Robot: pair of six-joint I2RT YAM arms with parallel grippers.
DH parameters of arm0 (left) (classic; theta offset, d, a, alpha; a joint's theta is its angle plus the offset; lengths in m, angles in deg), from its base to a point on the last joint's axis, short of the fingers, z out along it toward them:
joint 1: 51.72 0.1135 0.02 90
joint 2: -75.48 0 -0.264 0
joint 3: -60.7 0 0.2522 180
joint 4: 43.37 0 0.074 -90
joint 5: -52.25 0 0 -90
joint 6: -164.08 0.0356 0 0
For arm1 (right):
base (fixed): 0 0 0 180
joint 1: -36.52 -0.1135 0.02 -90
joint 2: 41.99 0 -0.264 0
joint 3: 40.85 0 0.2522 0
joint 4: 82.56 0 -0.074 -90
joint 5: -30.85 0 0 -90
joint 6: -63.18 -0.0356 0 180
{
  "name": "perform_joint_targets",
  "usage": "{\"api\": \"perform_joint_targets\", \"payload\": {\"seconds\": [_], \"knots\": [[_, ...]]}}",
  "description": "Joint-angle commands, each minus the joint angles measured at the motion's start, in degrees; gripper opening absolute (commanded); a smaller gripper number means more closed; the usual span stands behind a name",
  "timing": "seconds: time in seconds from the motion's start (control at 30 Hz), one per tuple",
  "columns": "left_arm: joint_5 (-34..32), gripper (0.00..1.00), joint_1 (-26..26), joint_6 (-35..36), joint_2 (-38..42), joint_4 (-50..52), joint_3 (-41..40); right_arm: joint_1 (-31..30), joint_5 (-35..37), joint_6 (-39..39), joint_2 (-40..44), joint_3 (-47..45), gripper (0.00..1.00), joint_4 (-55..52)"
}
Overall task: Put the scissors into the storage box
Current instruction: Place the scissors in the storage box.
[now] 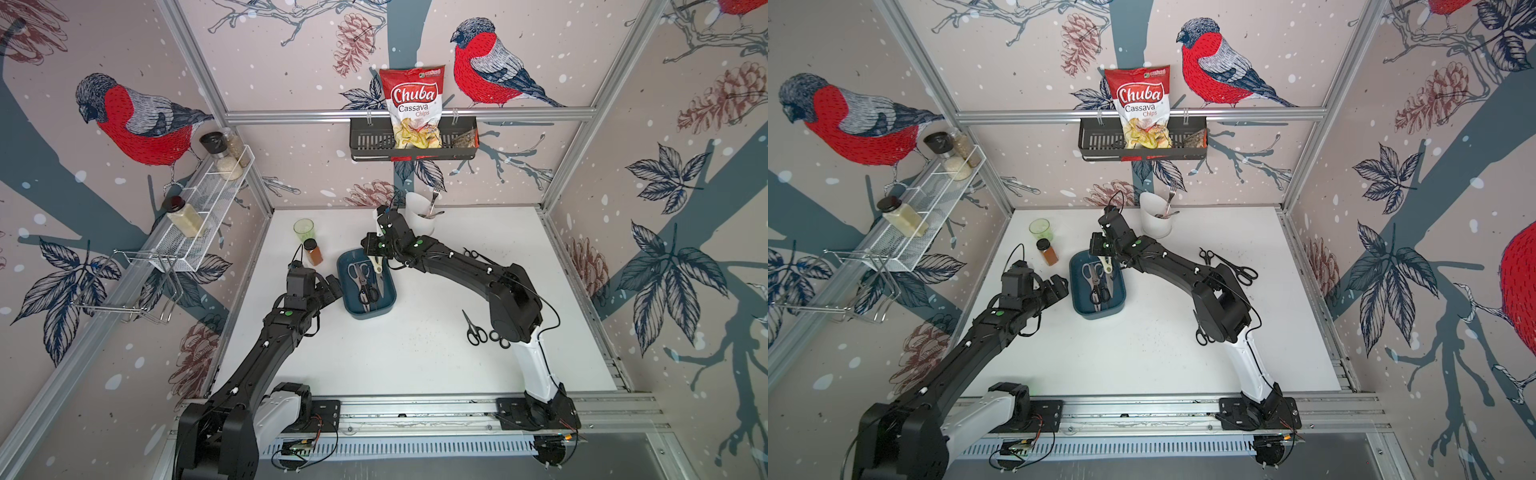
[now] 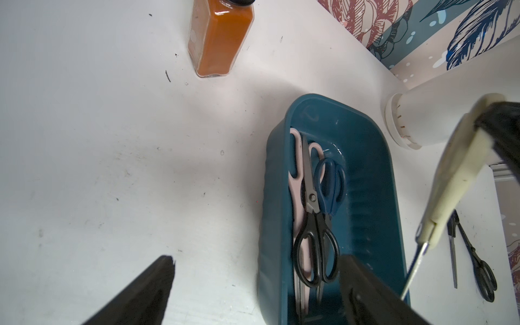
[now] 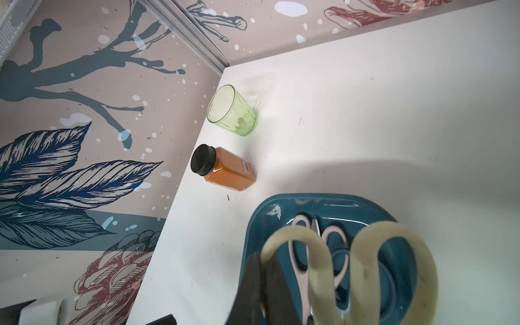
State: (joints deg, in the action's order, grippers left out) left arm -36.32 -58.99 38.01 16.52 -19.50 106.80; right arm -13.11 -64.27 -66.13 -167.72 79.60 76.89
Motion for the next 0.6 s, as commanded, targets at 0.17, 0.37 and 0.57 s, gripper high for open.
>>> {"api": "perform_joint_targets", "payload": {"seconds": [0.17, 0.37, 0.57], "knots": [[0.6, 0.95, 0.6, -0.5, 0.2, -2.0, -0.2, -0.6, -2.0, -2.9, -3.4, 0.9, 0.00, 4.0], [0.4, 0.95, 0.9, -0.5, 0.2, -2.1, -0.4, -0.9, -2.7, -4.4, -5.1, 0.0, 0.00, 4.7], [0.5, 0.95, 1.2, -0.5, 0.2, -2.1, -0.4, -1.2, -3.0, -5.9, -7.8, 0.0, 0.00, 3.6]]}}
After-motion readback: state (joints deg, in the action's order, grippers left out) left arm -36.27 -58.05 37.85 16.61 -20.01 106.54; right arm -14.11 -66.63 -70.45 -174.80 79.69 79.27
